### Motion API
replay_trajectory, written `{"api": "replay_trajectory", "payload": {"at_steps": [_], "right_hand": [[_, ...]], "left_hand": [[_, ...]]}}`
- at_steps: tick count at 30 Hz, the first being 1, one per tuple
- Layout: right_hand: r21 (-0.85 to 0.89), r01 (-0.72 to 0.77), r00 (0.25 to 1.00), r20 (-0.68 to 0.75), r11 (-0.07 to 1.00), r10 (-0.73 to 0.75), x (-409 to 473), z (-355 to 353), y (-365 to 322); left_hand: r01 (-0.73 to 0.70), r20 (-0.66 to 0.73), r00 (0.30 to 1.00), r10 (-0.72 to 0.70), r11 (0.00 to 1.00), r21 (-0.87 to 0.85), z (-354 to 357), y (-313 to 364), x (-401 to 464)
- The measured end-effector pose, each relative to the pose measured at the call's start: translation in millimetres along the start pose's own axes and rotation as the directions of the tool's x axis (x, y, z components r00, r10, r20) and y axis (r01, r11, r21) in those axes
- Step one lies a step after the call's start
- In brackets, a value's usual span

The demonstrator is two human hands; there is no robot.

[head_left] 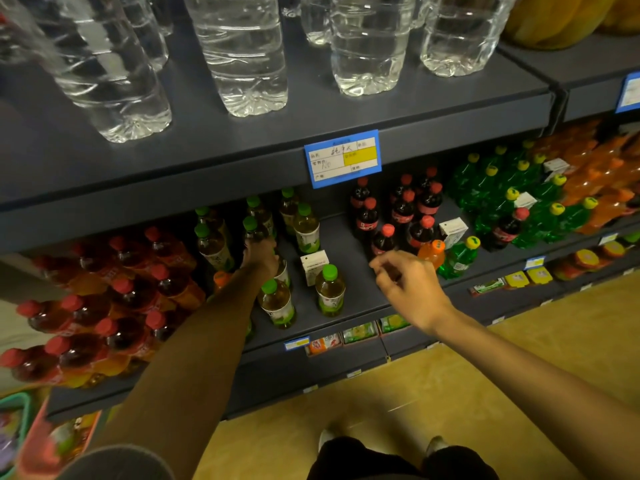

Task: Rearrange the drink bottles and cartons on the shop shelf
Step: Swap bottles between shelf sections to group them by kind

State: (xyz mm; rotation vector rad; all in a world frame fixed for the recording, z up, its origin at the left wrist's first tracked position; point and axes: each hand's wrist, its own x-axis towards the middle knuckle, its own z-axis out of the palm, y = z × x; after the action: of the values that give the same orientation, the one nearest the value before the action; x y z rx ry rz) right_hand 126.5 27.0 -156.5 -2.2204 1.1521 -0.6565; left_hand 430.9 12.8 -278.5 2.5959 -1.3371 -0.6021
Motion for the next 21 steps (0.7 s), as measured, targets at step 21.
{"api": "replay_trajectory", "payload": {"at_steps": [21], "right_hand": [[0.007, 0.078, 0.991, 0.110, 0.997, -0.078, 11.9, -5.3, 5.1]], "left_hand": [[-0.090, -0.298, 0.953, 0.050, 0.988, -0.121, -77.9, -10.4, -128.0]]}}
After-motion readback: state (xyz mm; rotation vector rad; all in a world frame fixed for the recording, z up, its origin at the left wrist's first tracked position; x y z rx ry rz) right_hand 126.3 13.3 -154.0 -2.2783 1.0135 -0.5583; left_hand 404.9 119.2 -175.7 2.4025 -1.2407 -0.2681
